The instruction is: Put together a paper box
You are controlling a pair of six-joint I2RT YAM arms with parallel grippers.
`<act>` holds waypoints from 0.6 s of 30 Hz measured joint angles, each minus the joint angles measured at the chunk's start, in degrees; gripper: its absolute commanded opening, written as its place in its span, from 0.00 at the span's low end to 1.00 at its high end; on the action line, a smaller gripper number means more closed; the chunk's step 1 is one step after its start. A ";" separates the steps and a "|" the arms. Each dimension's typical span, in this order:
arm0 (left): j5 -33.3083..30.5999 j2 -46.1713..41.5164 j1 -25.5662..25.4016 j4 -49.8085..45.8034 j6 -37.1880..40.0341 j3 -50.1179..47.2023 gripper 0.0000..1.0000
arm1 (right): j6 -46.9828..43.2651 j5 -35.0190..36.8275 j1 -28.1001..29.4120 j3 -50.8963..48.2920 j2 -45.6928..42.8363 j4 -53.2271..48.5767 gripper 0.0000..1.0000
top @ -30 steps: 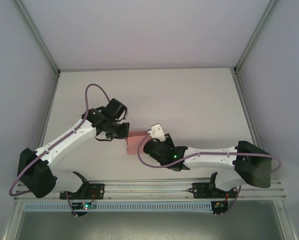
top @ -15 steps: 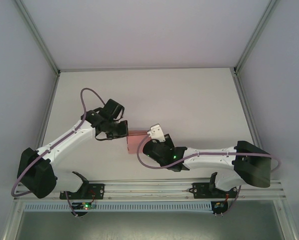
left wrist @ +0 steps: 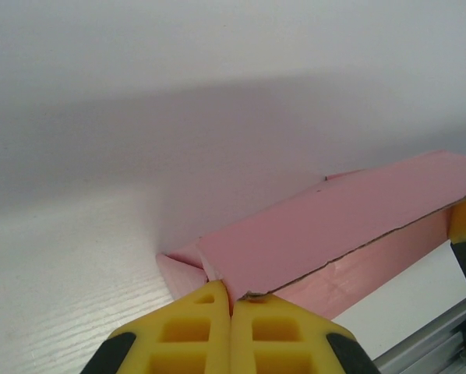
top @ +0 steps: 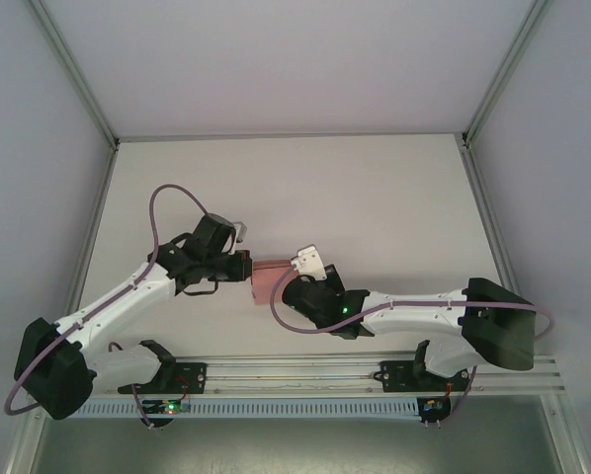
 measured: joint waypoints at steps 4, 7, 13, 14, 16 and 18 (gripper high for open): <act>-2.58 -1.68 -2.58 2.14 0.26 -2.64 0.00 | -0.09 -0.07 0.63 -1.38 -1.27 0.66 0.00; -4.79 -1.99 -4.70 5.60 -0.74 -4.57 0.00 | -0.24 0.35 0.57 -1.79 -1.73 0.28 0.00; -10.27 -3.65 -8.04 10.40 -2.80 -8.31 0.00 | -0.15 1.11 0.57 -1.95 -1.84 -0.07 0.00; -10.84 -3.89 -8.33 11.47 -3.04 -9.03 0.00 | -0.15 1.20 0.57 -1.99 -1.81 -0.04 0.00; -11.85 -3.76 -8.63 13.70 -3.41 -10.03 0.00 | -0.15 1.46 0.57 -2.14 -1.81 0.09 0.00; -13.18 -3.08 -9.14 14.97 -3.63 -10.36 0.00 | -0.15 1.77 0.57 -2.34 -1.77 0.46 0.00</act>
